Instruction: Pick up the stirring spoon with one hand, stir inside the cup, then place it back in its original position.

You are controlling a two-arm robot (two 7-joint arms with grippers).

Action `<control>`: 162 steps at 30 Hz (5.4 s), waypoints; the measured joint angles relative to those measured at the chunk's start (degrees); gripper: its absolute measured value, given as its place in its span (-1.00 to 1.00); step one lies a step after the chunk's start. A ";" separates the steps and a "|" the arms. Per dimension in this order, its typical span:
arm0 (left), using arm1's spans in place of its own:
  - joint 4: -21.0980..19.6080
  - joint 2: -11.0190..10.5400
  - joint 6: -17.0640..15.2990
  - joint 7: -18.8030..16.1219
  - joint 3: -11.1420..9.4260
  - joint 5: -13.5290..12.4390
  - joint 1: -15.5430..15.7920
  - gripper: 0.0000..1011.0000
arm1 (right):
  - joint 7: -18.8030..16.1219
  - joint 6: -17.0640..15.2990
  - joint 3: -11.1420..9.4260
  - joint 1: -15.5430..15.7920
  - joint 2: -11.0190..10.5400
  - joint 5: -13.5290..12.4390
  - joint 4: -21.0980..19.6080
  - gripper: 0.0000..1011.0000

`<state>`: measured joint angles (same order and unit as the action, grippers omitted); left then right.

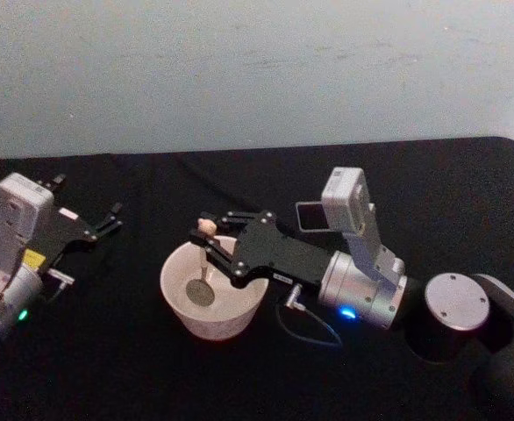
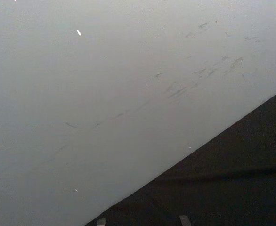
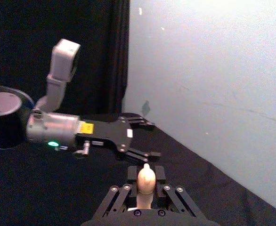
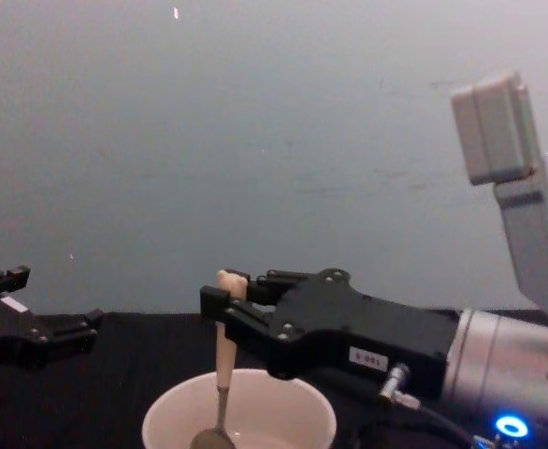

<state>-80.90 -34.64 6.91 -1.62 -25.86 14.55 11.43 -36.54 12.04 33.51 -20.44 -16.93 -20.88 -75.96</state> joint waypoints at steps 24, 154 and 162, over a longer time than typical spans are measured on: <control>0.00 0.00 0.00 0.00 0.00 0.00 0.00 0.98 | 2.35 0.69 -2.12 -1.74 1.26 1.84 3.89 -0.57; 0.00 0.00 0.00 0.00 0.00 0.00 0.00 0.98 | 5.96 -8.05 -10.24 4.50 -10.03 -2.58 -5.57 -0.57; 0.00 0.00 0.00 0.00 0.00 0.00 0.00 0.98 | 5.89 -8.02 -10.20 4.48 -10.06 -2.66 -5.58 -0.22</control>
<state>-80.90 -34.64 6.91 -1.62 -25.86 14.55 11.43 -30.66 4.02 23.30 -15.97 -26.99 -23.54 -81.54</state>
